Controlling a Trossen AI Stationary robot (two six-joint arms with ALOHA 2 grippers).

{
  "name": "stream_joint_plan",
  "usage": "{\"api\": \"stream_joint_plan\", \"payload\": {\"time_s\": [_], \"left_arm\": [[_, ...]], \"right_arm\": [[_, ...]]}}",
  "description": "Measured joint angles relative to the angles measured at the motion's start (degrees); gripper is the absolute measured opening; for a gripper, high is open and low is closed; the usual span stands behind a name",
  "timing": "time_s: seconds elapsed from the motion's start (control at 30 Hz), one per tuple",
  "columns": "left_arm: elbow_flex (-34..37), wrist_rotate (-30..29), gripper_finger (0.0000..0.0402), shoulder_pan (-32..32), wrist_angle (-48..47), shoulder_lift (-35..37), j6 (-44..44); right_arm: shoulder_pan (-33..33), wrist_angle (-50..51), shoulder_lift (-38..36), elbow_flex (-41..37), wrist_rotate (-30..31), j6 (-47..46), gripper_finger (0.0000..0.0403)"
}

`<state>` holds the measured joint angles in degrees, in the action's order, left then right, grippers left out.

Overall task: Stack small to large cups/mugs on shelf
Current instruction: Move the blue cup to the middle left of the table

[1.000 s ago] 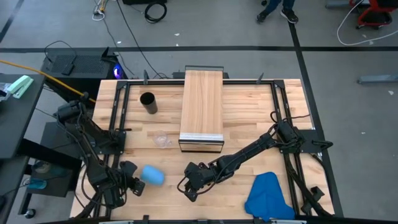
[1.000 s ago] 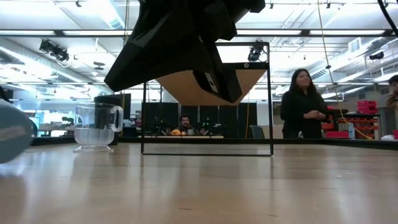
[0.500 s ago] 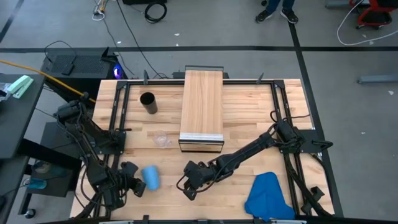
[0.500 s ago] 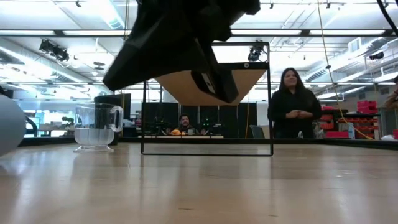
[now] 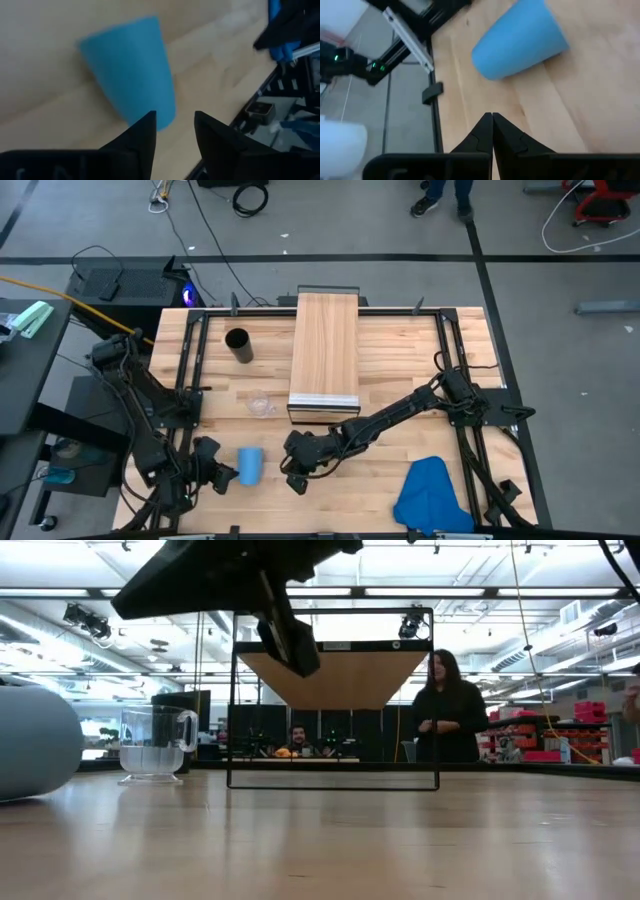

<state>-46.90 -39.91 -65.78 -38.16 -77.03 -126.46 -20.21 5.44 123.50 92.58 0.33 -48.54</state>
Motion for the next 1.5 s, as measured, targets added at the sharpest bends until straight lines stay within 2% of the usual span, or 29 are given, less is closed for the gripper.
{"api": "stream_joint_plan", "payload": {"time_s": [0.17, 0.27, 0.4, 0.63, 0.83, 1.03, 1.17, 1.5], "left_arm": [[-1.2, -1.0, 0.0143, 0.6, -10.1, 6.0, 0.3], [-1.2, -0.7, 0.0146, 1.9, -13.2, 10.0, 5.8], [-1.2, 4.3, 0.0143, 5.6, -15.4, 14.3, 13.2], [-1.2, 11.8, 0.0131, 10.8, -12.8, 16.0, 19.5], [-1.2, 14.3, 0.0126, 11.9, -2.2, 16.0, 25.5], [-1.2, 14.5, 0.0130, 10.9, 2.6, 12.5, 24.6], [-1.2, 16.0, 0.0128, 10.3, 6.1, 7.1, 22.1], [-1.2, 17.5, 0.0125, 10.3, 21.9, -6.4, 17.9]], "right_arm": [[-0.5, 6.3, 0.0, 0.3, -2.9, 2.1, 0.0010], [-1.1, 8.9, 0.0, 0.3, -4.4, 3.9, 0.0012], [-1.7, 10.6, 0.0, 0.3, -4.7, 3.2, 0.0012], [-1.4, 10.9, 0.0, 0.3, 2.4, -1.5, 0.0008], [0.6, 10.7, 0.0, 0.3, -1.0, 0.9, 0.0015], [1.7, 10.7, 0.0, 0.3, -3.4, 3.3, 0.0014], [1.8, 10.6, 0.0, 0.3, -3.4, 4.5, 0.0017], [2.4, 9.7, 0.0, 0.3, -3.4, 6.3, 0.0036]]}}
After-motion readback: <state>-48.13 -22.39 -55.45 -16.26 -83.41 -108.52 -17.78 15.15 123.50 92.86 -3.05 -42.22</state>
